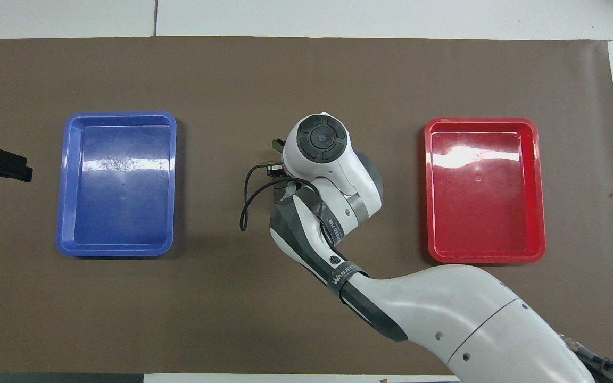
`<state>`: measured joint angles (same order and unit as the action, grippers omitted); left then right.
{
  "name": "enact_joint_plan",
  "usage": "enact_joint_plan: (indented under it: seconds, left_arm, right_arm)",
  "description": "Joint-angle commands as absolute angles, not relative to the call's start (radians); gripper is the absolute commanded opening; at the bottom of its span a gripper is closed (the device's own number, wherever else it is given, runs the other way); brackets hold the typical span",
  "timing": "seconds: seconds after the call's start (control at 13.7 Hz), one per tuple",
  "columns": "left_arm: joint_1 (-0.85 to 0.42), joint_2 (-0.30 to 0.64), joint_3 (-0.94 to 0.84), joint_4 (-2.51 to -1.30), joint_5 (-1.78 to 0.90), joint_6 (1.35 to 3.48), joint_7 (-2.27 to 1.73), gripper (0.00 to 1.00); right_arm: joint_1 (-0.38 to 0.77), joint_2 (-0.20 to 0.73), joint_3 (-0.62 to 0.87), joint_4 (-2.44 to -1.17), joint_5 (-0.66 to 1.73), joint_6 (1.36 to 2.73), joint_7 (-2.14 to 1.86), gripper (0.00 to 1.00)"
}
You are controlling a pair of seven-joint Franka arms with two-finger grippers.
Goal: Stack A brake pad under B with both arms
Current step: 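Lift the curved shoe and carry it toward the flat pad with the right gripper, then lower the curved shoe onto the flat pad and open the right gripper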
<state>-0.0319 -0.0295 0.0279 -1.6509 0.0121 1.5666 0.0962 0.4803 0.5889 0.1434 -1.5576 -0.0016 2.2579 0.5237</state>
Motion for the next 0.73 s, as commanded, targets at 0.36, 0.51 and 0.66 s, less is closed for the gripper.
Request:
enact_joint_plan:
  seconds: [0.36,0.51,0.66]
  left_arm:
    - [-0.023,-0.058,0.025,-1.684,0.012,1.586,0.107,1.00]
    - [-0.023,-0.058,0.025,-1.684,0.012,1.586,0.107,1.00]
    - [-0.023,-0.058,0.025,-1.684,0.012,1.586,0.107,1.00]
  right_arm:
    - [0.485,0.603,0.149,-1.562,-0.014,2.270,0.538,0.00]
    - [0.489,0.601,0.150,-1.574,-0.014,2.284,0.537,0.00]
    - [0.489,0.601,0.150,-1.582,-0.014,2.295,0.535,0.00]
